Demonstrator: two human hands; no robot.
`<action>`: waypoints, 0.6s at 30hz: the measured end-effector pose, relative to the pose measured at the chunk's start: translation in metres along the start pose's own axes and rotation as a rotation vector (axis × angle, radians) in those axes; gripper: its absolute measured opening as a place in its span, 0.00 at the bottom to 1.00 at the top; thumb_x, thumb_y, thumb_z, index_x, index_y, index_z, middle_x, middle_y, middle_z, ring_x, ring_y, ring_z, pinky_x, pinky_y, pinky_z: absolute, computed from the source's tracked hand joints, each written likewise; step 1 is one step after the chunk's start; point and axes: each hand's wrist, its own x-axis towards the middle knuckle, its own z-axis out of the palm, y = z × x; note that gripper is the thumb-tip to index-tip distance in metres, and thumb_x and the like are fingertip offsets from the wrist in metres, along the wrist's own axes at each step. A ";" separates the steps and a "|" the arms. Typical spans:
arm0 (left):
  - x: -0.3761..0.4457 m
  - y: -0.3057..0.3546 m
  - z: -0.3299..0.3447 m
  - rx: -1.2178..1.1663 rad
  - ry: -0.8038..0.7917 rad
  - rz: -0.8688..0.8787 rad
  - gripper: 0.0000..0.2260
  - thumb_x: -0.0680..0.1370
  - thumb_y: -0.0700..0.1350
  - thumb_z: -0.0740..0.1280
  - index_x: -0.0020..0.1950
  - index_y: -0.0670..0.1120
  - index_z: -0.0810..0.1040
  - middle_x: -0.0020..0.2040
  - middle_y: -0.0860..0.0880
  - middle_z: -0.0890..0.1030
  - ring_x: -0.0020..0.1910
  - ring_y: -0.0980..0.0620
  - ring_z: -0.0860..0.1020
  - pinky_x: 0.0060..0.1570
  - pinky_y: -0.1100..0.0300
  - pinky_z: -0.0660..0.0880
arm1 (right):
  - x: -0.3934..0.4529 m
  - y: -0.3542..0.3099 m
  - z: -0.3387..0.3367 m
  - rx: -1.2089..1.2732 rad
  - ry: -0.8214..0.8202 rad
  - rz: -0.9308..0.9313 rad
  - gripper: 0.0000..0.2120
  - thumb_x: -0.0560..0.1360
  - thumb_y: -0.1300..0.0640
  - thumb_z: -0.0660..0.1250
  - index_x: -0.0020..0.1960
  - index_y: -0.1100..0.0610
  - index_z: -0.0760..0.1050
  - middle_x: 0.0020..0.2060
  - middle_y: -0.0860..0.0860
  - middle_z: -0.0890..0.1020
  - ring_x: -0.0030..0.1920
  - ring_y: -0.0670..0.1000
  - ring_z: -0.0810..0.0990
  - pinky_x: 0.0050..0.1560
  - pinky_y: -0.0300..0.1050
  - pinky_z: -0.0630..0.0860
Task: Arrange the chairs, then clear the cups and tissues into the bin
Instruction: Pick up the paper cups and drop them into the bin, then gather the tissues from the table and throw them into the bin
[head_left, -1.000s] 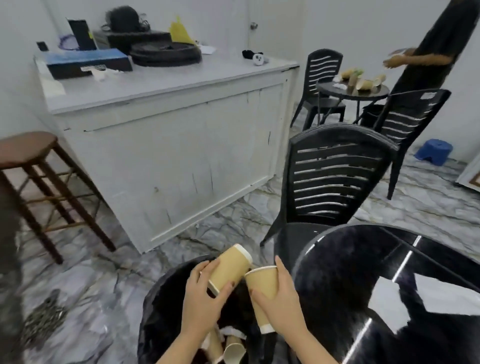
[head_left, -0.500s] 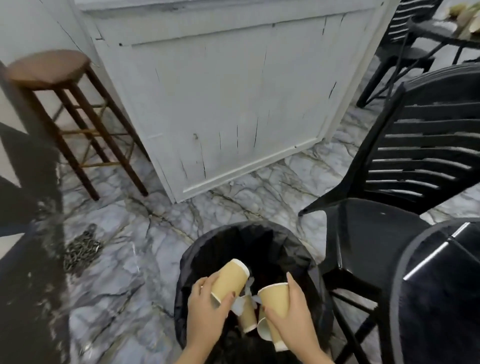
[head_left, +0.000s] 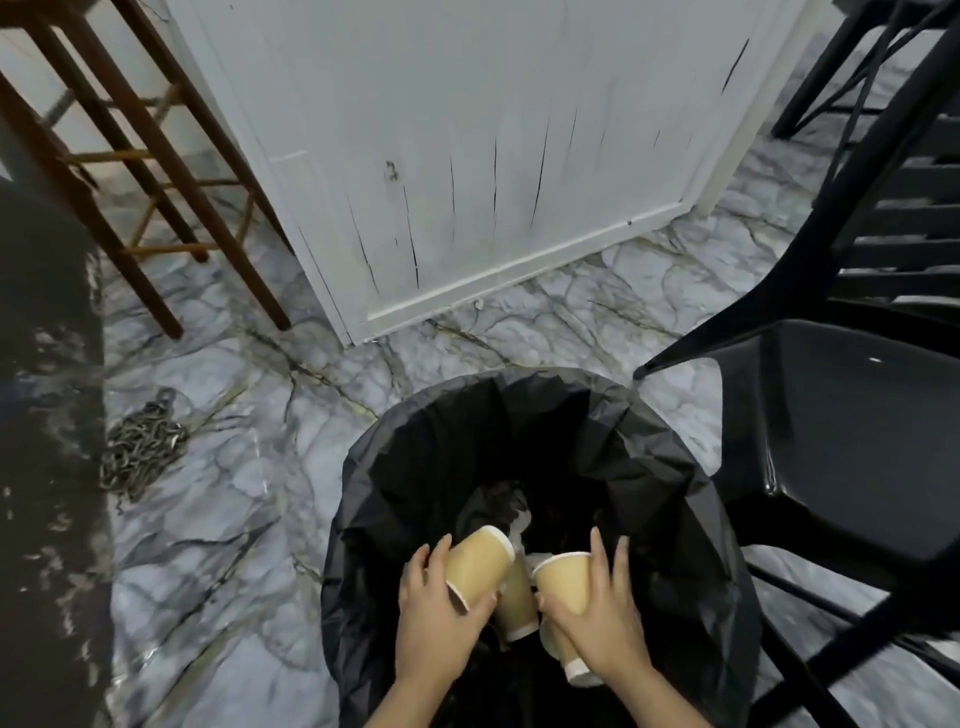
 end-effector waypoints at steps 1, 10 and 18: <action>-0.001 -0.002 0.003 0.096 -0.029 0.008 0.38 0.71 0.61 0.67 0.75 0.53 0.54 0.76 0.46 0.53 0.75 0.44 0.52 0.72 0.51 0.56 | 0.000 0.002 0.003 -0.080 -0.017 0.011 0.51 0.67 0.34 0.66 0.72 0.42 0.31 0.74 0.53 0.32 0.76 0.56 0.41 0.71 0.56 0.55; -0.025 0.035 -0.031 0.331 -0.090 0.017 0.36 0.74 0.64 0.58 0.75 0.54 0.46 0.78 0.49 0.41 0.76 0.48 0.40 0.74 0.49 0.44 | -0.037 -0.031 -0.022 -0.160 -0.062 -0.012 0.46 0.69 0.34 0.62 0.72 0.41 0.32 0.74 0.52 0.32 0.76 0.57 0.40 0.72 0.57 0.53; -0.053 0.115 -0.115 0.353 -0.093 0.002 0.33 0.75 0.64 0.57 0.75 0.56 0.49 0.78 0.51 0.42 0.76 0.50 0.42 0.74 0.48 0.47 | -0.086 -0.101 -0.113 -0.146 -0.052 -0.107 0.54 0.54 0.23 0.55 0.71 0.38 0.32 0.75 0.50 0.34 0.76 0.55 0.46 0.70 0.54 0.61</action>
